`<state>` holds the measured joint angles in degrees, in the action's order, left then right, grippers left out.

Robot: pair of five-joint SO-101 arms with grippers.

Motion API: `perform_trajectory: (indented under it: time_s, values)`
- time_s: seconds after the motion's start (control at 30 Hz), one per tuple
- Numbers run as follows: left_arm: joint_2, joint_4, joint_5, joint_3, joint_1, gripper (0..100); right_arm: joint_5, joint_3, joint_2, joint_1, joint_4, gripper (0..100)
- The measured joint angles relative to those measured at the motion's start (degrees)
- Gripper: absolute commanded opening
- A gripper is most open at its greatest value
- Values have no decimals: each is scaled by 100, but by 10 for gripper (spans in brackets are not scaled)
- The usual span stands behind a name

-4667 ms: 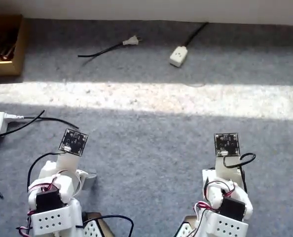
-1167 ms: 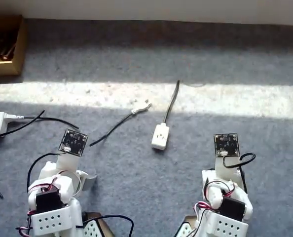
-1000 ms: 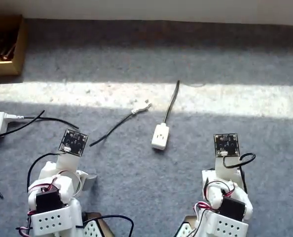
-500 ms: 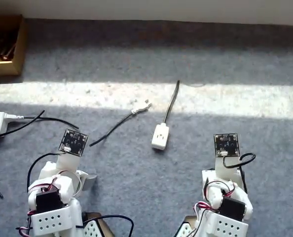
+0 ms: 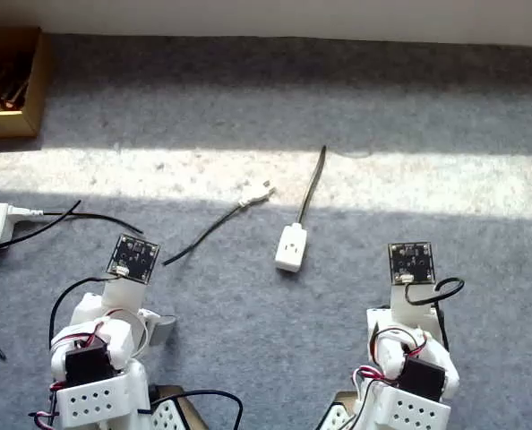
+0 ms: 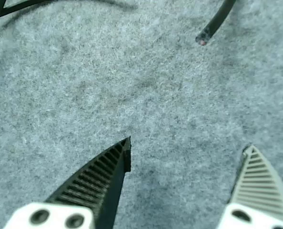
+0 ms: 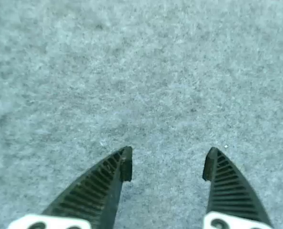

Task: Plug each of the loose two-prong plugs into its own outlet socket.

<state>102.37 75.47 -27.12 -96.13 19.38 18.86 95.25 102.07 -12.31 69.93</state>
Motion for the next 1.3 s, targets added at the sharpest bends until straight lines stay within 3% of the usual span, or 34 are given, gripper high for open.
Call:
perform_trajectory:
  time_s: [1.03,1.3]
  values:
    - [0,0,0,0,0,357,0,0,0,9,9,252]
    - [9,18,0,0,0,357,26,0,0,-712,18,252]
